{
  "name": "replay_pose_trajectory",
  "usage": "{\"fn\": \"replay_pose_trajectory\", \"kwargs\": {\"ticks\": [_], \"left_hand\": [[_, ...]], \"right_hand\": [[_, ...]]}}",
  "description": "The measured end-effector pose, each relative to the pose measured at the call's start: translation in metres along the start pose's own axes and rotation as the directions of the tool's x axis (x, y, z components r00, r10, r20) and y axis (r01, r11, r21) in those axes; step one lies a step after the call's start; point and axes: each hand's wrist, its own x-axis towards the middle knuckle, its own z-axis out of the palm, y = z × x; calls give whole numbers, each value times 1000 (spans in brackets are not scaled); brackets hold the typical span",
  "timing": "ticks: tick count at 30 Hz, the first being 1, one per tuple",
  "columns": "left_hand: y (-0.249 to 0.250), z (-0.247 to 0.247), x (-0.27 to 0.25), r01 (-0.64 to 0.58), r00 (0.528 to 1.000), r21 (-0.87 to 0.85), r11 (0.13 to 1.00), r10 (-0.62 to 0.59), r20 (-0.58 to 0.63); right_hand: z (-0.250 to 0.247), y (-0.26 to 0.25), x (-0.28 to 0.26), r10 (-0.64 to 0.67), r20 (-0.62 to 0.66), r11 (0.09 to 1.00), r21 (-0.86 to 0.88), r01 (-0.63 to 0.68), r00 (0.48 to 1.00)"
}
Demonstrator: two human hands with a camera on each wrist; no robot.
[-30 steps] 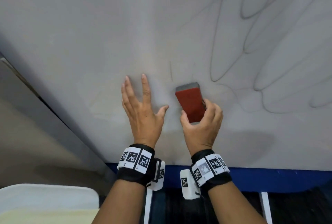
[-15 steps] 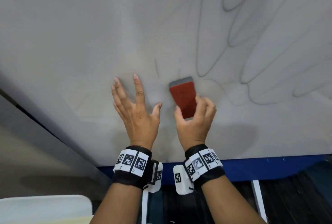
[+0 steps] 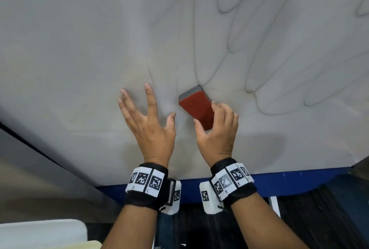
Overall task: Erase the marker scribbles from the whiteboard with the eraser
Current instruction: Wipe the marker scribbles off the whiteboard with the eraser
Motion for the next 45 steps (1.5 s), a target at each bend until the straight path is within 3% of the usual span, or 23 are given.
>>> {"fn": "replay_pose_trajectory", "kwargs": {"ticks": [3, 6, 12, 16, 19, 22, 27, 29, 34, 37, 40, 45], "left_hand": [[13, 7, -4, 10, 1000, -18, 1000, -10, 7], [20, 11, -5, 25, 1000, -22, 999, -25, 4], [32, 18, -10, 46, 999, -32, 998, -46, -7], [37, 22, -12, 47, 999, -26, 999, -47, -3], [44, 27, -17, 45, 999, -22, 999, -45, -1], [55, 35, -24, 48, 999, -38, 998, -48, -2], [65, 44, -30, 71, 997, -48, 996, -72, -15], [73, 49, -34, 76, 997, -53, 996, -77, -13], [95, 62, -42, 114, 993, -68, 991, -116, -15], [105, 65, -46, 146, 989, -79, 986, -148, -27], [115, 67, -49, 170, 985, -83, 982, -173, -19], [124, 70, -51, 177, 983, -93, 980, -180, -25]], "right_hand": [[-15, 20, 9, 141, -81, 988, 76, -134, 987], [-14, 16, 11, 198, -98, 977, 102, -188, 975], [-24, 23, 16, 60, -18, 998, 29, -59, 998], [-37, 35, 25, 239, -103, 960, 173, -219, 966], [-28, 30, 17, 161, -96, 980, 137, -147, 982], [-25, 35, 9, 20, -7, 999, 50, -19, 1000], [-43, 74, 21, 198, -147, 975, 134, -179, 969], [-42, 71, 22, 200, -141, 974, 133, -181, 970], [-50, 85, 26, -32, -28, 998, 44, 33, 999], [-61, 110, 32, 100, -106, 987, 134, -85, 989], [-62, 105, 32, 171, -100, 975, 158, -154, 980], [-69, 112, 35, -60, 26, 997, 54, 58, 998]]}}
